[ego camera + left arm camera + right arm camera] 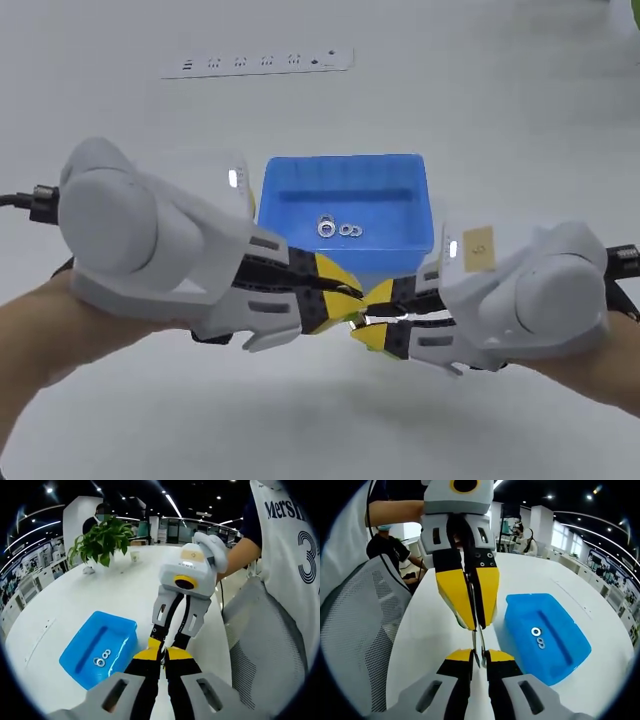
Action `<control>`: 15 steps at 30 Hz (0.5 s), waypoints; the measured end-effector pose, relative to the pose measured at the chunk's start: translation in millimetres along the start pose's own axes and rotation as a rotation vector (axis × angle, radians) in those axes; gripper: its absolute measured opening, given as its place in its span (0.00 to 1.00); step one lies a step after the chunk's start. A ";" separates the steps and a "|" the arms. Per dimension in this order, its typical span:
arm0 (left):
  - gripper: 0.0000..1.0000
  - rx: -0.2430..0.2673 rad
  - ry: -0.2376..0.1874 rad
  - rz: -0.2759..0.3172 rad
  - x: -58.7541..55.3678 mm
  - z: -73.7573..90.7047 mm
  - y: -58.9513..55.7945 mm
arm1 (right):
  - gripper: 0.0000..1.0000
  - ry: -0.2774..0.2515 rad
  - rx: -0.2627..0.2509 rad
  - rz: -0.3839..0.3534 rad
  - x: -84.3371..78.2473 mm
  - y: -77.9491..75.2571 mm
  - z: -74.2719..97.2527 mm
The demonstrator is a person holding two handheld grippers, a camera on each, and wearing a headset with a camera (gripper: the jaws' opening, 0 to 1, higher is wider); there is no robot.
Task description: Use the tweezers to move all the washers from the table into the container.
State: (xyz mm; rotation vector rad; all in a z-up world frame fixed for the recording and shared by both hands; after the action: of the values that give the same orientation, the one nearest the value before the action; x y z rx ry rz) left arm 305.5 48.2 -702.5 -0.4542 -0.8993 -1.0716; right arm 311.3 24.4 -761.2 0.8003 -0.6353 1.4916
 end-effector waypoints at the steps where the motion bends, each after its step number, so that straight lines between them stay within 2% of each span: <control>1: 0.07 -0.001 0.000 0.000 0.0 0.0 -0.1 | 0.12 -0.002 0.000 -0.001 0.0 -0.3 0.0; 15: 0.07 -0.005 0.011 -0.003 -0.9 -2.9 1.0 | 0.12 -0.001 0.008 -0.008 -1.1 -2.3 -3.4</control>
State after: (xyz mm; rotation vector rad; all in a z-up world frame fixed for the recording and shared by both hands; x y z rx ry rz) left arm 307.4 47.1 -704.9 -0.4508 -0.8882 -1.0785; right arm 313.2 26.5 -764.3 0.8087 -0.6266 1.4876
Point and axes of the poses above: the centre of the closed fingertips' face, and the gripper's own axes: z roughly backward along the fingers, y roughly to its left, x roughly out of its top, the point moved 3 cm from there along z, roughly backward along the fingers, and after that the axes turned 12 degrees about x, right-handed, at the moved point
